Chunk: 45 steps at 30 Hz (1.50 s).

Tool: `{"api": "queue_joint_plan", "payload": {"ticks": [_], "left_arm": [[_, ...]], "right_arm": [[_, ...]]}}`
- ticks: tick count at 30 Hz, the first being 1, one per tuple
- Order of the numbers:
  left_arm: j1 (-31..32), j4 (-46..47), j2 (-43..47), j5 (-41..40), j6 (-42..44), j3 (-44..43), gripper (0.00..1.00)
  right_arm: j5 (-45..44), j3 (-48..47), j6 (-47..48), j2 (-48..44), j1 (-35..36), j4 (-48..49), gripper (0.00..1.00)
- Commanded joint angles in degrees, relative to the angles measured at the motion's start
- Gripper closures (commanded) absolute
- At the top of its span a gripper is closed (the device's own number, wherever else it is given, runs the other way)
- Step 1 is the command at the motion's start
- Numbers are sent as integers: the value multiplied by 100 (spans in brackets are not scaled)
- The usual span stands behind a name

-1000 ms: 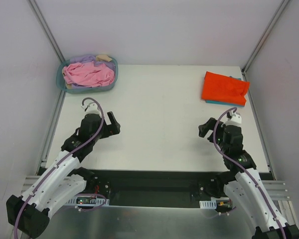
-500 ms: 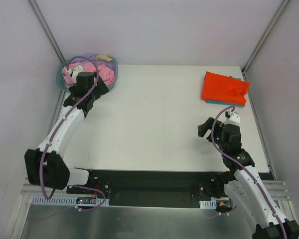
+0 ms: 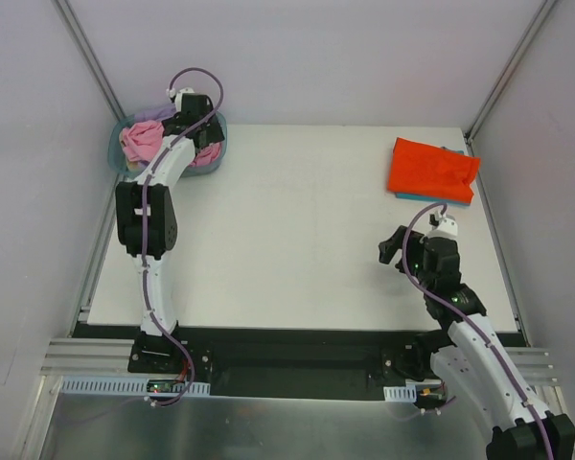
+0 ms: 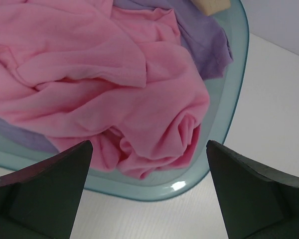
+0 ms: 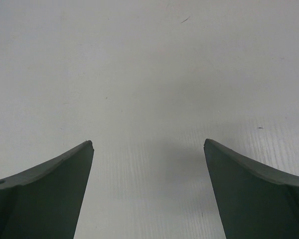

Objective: Fold and stack the t-shirts
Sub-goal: Grab crumpled tshirt from bin with the left arm, then move the tshirt to the center of the board

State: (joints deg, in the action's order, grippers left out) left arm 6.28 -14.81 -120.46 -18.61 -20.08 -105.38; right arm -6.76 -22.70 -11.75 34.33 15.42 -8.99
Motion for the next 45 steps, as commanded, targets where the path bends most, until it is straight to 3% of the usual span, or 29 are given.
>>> {"api": "queue_joint_plan", "payload": {"ticks": [1, 4, 8, 9, 11, 12, 13, 21, 28, 35, 38, 42, 45], "left_arm": [[-40, -198, -600, -274, 390, -948, 3], [-57, -198, -987, -380, 373, -1335, 20], [-57, -242, -1383, -90, 575, -1722, 34], [-57, -259, -1375, -134, 558, -1757, 49], [-57, -364, -1235, -186, 470, -1731, 65], [-57, -374, -1138, -169, 435, -1653, 93], [-48, -374, -1033, -152, 452, -1609, 100], [171, -374, 716, -555, 969, -1309, 100], [1164, -181, 2157, -1619, 2156, -1458, 100], [2350, -128, 3685, -821, 2421, -1328, 100], [2720, -32, 4222, 4, 2210, -890, 100], [3010, 4, 4523, 1155, 1842, -387, 100], [3265, 13, 4567, 1395, 1683, 113, 100]], "right_arm": [[-35, -68, 59, 162, 31, 284, 3], [-79, -86, 41, 267, 31, 275, 3], [-219, -200, 59, 434, 31, 118, 3], [-281, -235, 59, 469, 31, 30, 3], [-352, -235, 50, 487, 31, 12, 3], [-352, -235, 50, 496, 31, 20, 3], [-343, -244, 41, 487, 31, 12, 3], [-457, -341, -3, 426, 31, -243, 3], [-677, -376, -117, 110, 31, -568, 3], [-730, -384, -187, -172, 31, -735, 3], [-765, -428, -223, -189, 31, -840, 3], [-817, -428, -258, -277, 31, -893, 3], [-914, -437, -258, -286, 31, -946, 3]]}}
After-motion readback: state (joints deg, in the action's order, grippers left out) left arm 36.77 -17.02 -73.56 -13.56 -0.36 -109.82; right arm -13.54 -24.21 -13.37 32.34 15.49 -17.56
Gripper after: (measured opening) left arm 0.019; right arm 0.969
